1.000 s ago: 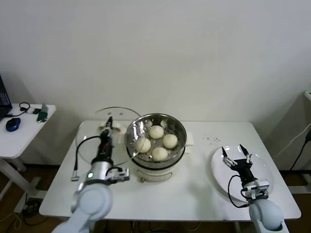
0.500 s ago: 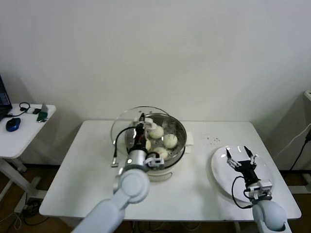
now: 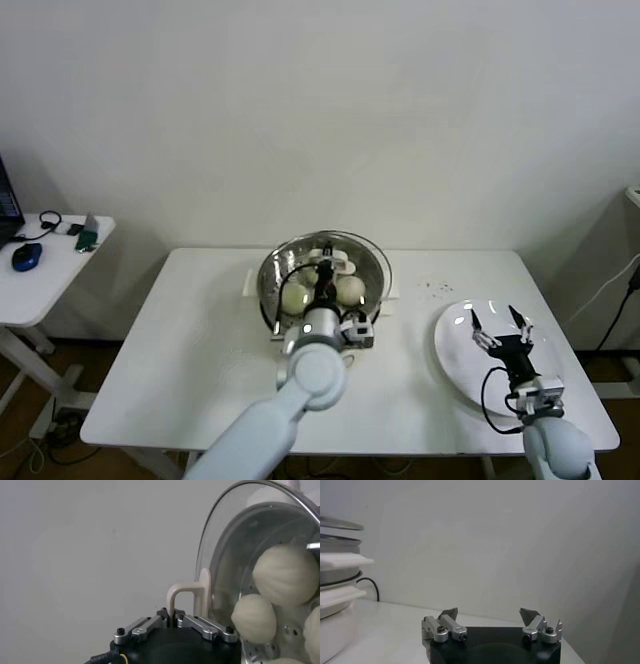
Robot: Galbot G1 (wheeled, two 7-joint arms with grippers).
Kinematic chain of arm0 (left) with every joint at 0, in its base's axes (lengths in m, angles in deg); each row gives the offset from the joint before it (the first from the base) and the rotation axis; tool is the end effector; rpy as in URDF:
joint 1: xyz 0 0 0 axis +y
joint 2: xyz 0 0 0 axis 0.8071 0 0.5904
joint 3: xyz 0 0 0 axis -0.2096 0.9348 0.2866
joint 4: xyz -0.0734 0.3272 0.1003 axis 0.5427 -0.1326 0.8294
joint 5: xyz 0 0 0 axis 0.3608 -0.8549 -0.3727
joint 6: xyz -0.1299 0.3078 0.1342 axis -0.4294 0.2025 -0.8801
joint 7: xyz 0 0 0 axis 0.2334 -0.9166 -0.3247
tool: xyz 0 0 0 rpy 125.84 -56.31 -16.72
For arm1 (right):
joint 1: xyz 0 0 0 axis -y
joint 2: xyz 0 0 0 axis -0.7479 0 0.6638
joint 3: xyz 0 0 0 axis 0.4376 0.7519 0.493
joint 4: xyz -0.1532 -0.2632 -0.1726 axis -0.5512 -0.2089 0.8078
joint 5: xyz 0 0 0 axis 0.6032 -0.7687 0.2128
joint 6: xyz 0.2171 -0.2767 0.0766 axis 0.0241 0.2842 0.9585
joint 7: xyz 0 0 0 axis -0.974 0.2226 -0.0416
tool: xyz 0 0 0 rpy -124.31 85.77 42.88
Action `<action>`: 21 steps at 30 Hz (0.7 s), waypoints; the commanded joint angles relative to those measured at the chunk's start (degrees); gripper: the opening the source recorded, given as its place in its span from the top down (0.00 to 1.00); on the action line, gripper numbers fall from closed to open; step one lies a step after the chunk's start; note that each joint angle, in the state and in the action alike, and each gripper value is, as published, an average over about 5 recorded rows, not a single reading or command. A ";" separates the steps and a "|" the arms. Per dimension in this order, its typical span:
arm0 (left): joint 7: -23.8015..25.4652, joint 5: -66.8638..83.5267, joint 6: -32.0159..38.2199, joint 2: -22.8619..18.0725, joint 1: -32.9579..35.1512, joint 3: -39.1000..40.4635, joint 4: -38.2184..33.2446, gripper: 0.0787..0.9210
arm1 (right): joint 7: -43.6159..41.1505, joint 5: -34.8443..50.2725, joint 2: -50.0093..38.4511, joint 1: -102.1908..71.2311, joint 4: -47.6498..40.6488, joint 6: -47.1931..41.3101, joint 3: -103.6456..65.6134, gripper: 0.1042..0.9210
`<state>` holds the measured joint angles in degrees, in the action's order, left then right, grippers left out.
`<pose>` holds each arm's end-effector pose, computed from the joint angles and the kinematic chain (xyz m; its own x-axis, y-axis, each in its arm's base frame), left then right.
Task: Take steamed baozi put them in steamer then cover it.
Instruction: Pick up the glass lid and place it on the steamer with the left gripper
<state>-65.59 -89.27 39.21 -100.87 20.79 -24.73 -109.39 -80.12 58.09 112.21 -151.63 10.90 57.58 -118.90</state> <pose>0.3386 -0.1896 -0.2543 -0.9985 0.0418 0.0366 0.0378 0.0287 0.9989 0.2721 -0.1781 -0.3892 -0.9965 -0.0109 0.0828 -0.0218 0.9910 -0.1320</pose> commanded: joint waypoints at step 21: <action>-3.01 0.00 -2.50 -1.11 1.19 -1.69 2.81 0.92 | -0.19 -1.58 1.05 0.81 -0.78 0.51 0.29 0.12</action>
<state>-68.16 -89.37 39.24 -101.88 21.64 -26.29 -107.02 -80.28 56.68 113.23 -150.89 10.16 58.04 -118.59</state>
